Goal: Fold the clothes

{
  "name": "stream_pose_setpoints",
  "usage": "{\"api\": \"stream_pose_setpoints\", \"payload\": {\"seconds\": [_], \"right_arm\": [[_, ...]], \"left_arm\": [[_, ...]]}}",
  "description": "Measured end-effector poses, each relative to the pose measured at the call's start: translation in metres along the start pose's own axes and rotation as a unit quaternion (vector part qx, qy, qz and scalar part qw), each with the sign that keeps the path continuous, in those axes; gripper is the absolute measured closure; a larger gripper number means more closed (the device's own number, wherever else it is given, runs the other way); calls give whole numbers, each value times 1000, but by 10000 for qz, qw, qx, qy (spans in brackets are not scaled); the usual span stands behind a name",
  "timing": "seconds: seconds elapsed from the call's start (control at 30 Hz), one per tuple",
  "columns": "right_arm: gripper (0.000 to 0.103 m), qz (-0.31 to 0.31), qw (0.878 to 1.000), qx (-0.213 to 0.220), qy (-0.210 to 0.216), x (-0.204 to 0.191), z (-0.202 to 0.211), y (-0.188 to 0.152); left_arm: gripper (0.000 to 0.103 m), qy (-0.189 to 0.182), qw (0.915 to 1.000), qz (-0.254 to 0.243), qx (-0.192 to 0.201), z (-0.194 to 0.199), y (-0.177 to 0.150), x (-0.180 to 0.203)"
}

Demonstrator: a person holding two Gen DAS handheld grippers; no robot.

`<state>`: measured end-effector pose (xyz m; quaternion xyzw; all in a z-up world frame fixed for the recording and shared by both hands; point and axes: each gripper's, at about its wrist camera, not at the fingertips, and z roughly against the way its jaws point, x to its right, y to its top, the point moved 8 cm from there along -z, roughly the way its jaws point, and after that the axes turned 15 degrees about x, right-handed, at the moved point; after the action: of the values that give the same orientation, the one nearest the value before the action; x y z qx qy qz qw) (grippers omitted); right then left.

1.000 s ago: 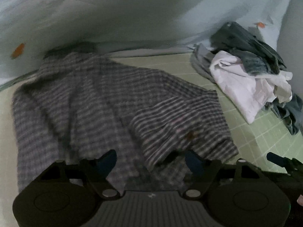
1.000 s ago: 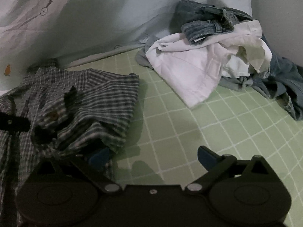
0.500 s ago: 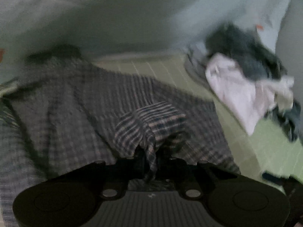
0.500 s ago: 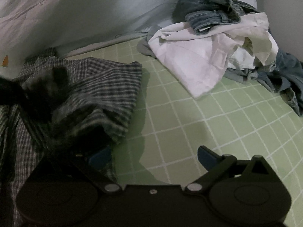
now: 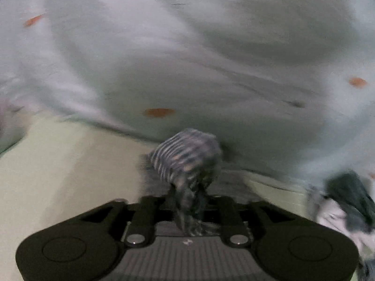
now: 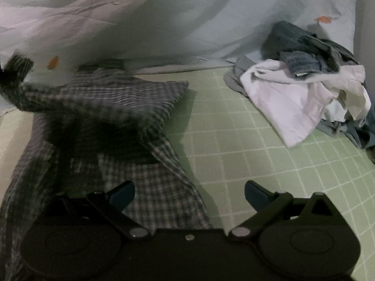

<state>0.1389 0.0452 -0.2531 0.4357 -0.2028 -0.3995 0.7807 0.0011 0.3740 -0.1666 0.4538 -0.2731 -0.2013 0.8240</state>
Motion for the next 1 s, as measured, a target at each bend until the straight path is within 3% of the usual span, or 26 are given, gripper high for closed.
{"api": "stream_pose_setpoints", "payload": {"seconds": [0.03, 0.07, 0.1, 0.13, 0.27, 0.4, 0.47, 0.53, 0.63, 0.9, 1.0], "right_arm": [[2, 49, 10000, 4, 24, -2, 4, -1], [2, 126, 9999, 19, 17, -3, 8, -2], [2, 204, 9998, 34, 10, -4, 13, -3], [2, 277, 9996, 46, -3, -4, 18, -4], [2, 154, 9997, -67, -191, 12, 34, -17], [5, -177, 9985, -311, -423, 35, 50, -40], [11, -281, 9972, -444, -525, 44, 58, -53], [28, -422, 9957, -547, -612, 52, 68, -64], [42, -606, 9939, -682, -620, 60, 80, -78], [47, -700, 9909, -1051, -465, 52, 105, -116], [56, -620, 9918, -1014, -464, 49, 114, -120]], "left_arm": [[49, 165, 9998, 46, -43, 6, -1, -13], [26, 271, 9996, 77, -88, 13, -4, -24], [14, 324, 9993, 90, -177, 22, -10, -32], [12, 320, 9990, 84, -315, 32, -21, -36], [8, 307, 9952, 25, -926, 70, -66, -51], [8, 331, 9831, -296, -1777, 107, -137, -58], [8, 294, 9762, -414, -2109, 126, -165, -59], [8, 304, 9698, -587, -2348, 142, -185, -63], [8, 342, 9647, -783, -2493, 158, -198, -70], [8, 496, 9549, -792, -2818, 181, -228, -91], [8, 505, 9554, -740, -2814, 188, -231, -96]]}}
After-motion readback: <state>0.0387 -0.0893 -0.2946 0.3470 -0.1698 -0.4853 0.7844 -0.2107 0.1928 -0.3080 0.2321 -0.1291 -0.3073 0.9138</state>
